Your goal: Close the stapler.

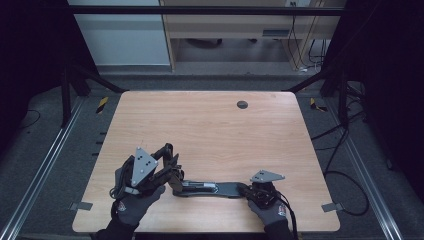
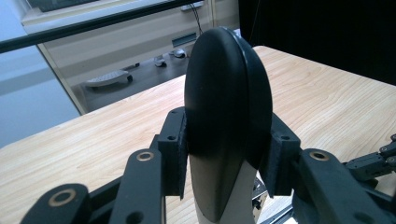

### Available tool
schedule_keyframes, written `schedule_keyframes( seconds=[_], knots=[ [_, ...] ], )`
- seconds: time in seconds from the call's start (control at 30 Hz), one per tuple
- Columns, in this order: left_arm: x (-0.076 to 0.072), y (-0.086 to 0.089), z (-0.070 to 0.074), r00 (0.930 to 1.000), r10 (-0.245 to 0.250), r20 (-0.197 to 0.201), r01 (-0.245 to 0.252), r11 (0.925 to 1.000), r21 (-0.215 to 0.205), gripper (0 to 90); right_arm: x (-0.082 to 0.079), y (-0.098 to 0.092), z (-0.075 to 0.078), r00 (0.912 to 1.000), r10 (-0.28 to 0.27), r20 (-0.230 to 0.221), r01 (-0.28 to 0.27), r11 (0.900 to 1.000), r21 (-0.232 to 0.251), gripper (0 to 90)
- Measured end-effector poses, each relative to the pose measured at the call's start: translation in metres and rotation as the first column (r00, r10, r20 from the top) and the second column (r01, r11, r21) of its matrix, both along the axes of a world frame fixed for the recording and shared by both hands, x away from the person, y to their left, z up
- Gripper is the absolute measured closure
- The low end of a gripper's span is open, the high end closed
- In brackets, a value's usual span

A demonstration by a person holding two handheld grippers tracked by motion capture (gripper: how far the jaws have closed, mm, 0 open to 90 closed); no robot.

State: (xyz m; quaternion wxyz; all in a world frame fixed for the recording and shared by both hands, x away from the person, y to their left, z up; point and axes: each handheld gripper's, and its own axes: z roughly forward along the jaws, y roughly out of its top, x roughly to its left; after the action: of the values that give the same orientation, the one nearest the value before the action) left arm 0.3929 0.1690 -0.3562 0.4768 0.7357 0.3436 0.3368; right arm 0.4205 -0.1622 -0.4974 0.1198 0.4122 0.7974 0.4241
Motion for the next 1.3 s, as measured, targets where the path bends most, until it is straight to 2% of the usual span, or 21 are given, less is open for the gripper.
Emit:
schedule_keyframes(
  seconds=[0.33, 0.7, 0.77, 1.0, 1.2, 1.3],
  knots=[
    [-0.001, -0.018, -0.001, 0.9994, -0.011, 0.032, 0.01, 0.9983, 0.057, 57.9, 0.0, 0.0, 0.0, 1.0, 0.001, 0.0, -0.001, 1.0, 0.003, 90.0],
    [-0.002, -0.033, -0.004, 0.9979, -0.022, 0.061, 0.016, 0.9955, 0.094, 57.7, 0.0, 0.0, -0.001, 1.0, 0.002, -0.001, -0.002, 1.0, 0.009, 90.0],
    [-0.003, -0.04, -0.005, 0.9967, -0.026, 0.076, 0.017, 0.9933, 0.115, 57.7, 0.0, 0.0, -0.001, 1.0, 0.002, -0.002, -0.002, 1.0, 0.009, 90.0],
    [-0.005, -0.066, -0.012, 0.9921, -0.04, 0.119, 0.015, 0.9785, 0.206, 57.5, 0.0, 0.0, -0.001, 1.0, 0.003, -0.001, -0.003, 1.0, 0.011, 90.0],
    [-0.005, -0.077, -0.016, 0.99, -0.047, 0.133, 0.014, 0.9708, 0.24, 57.3, 0.0, 0.0, -0.001, 1.0, 0.004, -0.002, -0.004, 1.0, 0.014, 90.0],
    [-0.005, -0.08, -0.017, 0.9893, -0.049, 0.138, 0.013, 0.9692, 0.246, 57.3, 0.0, 0.0, -0.001, 1.0, 0.005, -0.002, -0.005, 1.0, 0.016, 90.0]
  ],
)
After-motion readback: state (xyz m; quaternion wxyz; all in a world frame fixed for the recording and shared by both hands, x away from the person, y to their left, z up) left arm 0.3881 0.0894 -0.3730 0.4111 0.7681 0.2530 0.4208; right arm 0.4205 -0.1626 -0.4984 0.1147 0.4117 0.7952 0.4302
